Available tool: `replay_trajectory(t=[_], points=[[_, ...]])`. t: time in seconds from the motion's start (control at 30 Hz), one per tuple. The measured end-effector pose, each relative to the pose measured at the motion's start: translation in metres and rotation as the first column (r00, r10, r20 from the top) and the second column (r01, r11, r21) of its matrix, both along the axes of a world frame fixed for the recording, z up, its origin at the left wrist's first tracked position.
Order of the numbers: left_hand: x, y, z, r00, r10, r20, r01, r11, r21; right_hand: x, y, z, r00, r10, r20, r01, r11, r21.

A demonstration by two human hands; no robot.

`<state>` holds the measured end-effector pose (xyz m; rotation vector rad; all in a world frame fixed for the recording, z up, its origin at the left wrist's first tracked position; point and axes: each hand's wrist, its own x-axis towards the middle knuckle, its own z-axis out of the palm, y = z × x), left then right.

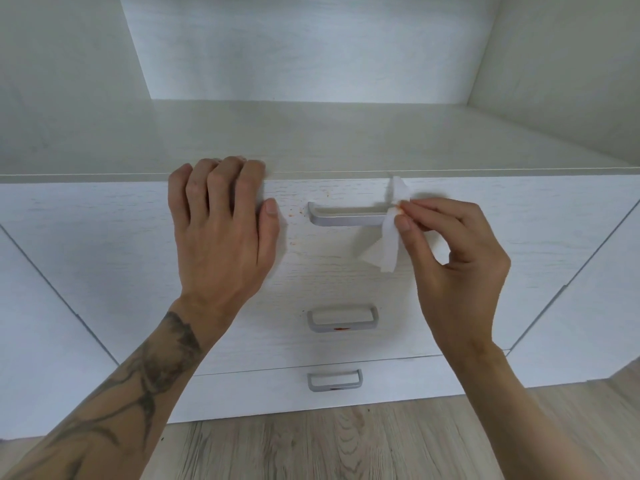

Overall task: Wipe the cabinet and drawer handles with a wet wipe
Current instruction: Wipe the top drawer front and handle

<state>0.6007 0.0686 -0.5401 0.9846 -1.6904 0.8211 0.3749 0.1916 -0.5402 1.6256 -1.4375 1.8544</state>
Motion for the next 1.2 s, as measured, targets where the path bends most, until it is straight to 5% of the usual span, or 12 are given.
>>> replay_trajectory(t=[0.27, 0.63, 0.9, 1.2], points=[[0.000, 0.000, 0.000, 1.000, -0.003, -0.005, 0.003, 1.000, 0.000, -0.005, 0.000, 0.001, 0.995, 0.079, 0.068, -0.080, 0.997, 0.018], [0.000, 0.000, 0.000, 1.000, -0.009, -0.007, 0.008, 1.000, -0.010, 0.007, 0.001, 0.000, 1.000, -0.022, 0.013, 0.022, 1.000, -0.006], [0.000, -0.001, -0.001, 1.000, -0.014, -0.008, 0.013, 1.000, -0.013, 0.043, -0.014, -0.004, 0.938, -0.148, -0.314, 0.097, 0.981, -0.170], [0.000, -0.004, -0.002, 1.000, -0.013, -0.001, 0.013, 1.000, -0.016, 0.055, -0.029, -0.004, 0.933, -0.222, -0.284, 0.143, 0.951, -0.273]])
